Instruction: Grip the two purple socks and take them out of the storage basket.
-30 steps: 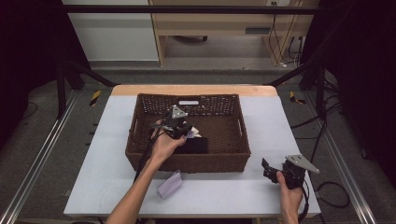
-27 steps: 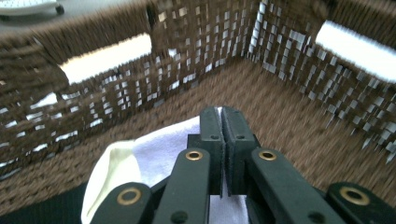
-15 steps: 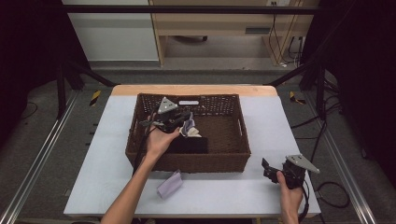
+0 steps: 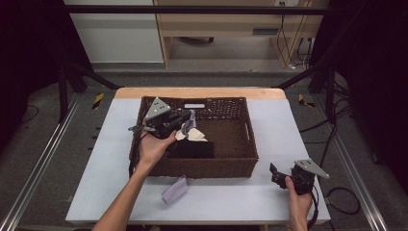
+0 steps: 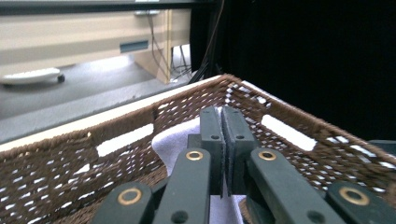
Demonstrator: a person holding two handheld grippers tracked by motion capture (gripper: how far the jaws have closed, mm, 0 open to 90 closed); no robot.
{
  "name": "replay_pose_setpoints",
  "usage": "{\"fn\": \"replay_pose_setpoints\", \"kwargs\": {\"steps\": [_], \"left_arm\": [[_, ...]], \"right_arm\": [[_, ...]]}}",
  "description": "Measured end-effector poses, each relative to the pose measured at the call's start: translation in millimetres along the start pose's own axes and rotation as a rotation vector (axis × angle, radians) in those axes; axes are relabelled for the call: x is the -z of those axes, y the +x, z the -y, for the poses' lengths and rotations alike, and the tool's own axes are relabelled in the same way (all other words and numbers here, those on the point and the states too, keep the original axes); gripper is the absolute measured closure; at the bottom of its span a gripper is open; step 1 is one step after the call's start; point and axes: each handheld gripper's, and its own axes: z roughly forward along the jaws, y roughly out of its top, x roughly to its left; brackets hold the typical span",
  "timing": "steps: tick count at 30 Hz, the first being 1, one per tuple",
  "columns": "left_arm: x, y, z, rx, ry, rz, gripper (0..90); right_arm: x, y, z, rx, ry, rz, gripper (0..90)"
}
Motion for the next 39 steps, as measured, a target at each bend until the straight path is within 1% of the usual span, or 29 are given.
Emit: {"fn": "replay_pose_setpoints", "kwargs": {"steps": [3,7,18,23,30,34,39], "left_arm": [[9.1,-8.0,-4.8,-0.022,-0.014,0.015,87.7],[21.4,-16.8,-8.8,-0.036,-0.027,0.035,87.6],[55.2,-38.1,-11.2,-0.082,-0.068,0.093,87.6],[68.0,-46.4,-4.6,-0.096,-0.073,0.12,87.6],[84.3,-53.5,4.2,-0.098,-0.089,0.146,87.6],[90.5,-58.8,11.7,-0.103,-0.075,0.165,87.6],[93.1,-66.9,22.1,-0.113,-0.055,0.194,87.6]], "right_arm": [[-0.1,0.1,0.1,0.001,-0.002,-0.001,3.9],[0.1,0.1,0.0,0.001,-0.002,0.001,3.9],[0.1,0.2,0.1,0.001,-0.002,0.004,3.9],[0.2,0.2,0.1,0.002,-0.003,0.005,3.9],[0.3,0.3,0.1,0.003,-0.004,0.006,3.9],[0.2,0.3,0.1,0.003,-0.002,0.005,3.9],[0.3,0.4,0.2,0.002,-0.004,0.008,3.9]]}}
